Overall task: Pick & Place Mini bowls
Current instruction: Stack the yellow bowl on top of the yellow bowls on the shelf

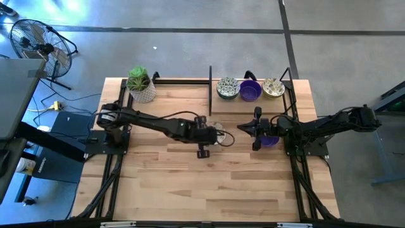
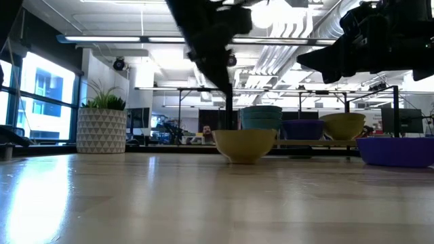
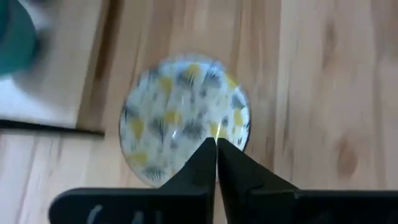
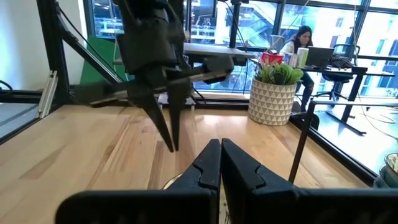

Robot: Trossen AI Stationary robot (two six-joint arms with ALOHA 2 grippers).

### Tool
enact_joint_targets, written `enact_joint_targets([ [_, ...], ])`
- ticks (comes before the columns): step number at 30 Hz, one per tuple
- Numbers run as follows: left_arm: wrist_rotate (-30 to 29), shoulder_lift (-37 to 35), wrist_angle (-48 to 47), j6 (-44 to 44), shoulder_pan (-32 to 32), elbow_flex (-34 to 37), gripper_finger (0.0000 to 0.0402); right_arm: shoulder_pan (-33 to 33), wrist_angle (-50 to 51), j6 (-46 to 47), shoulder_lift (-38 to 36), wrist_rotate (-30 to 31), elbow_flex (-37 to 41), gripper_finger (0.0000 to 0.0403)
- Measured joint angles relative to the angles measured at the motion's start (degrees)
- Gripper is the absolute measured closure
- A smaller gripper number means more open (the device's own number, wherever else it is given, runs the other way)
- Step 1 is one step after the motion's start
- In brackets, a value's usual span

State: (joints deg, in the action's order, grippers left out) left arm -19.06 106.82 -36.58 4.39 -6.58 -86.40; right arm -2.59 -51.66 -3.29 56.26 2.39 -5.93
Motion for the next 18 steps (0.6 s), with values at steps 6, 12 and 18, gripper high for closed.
enact_joint_targets([
  [6, -3.98, -7.99, 11.64, 3.91, -0.18, 12.73, 0.0387, 0.02, 0.36, 0.28, 0.01, -0.24, 0.0, 0.0402],
  [12, -4.1, -16.96, 30.19, 7.86, -0.21, 29.84, 0.04, 0.02, 1.78, 1.45, -0.01, 0.43, 0.07, 0.0403],
  [18, -4.43, -20.56, 54.76, 9.67, -0.18, 46.13, 0.0399, 0.0, 13.15, 6.09, -0.05, 3.41, -5.38, 0.0402],
])
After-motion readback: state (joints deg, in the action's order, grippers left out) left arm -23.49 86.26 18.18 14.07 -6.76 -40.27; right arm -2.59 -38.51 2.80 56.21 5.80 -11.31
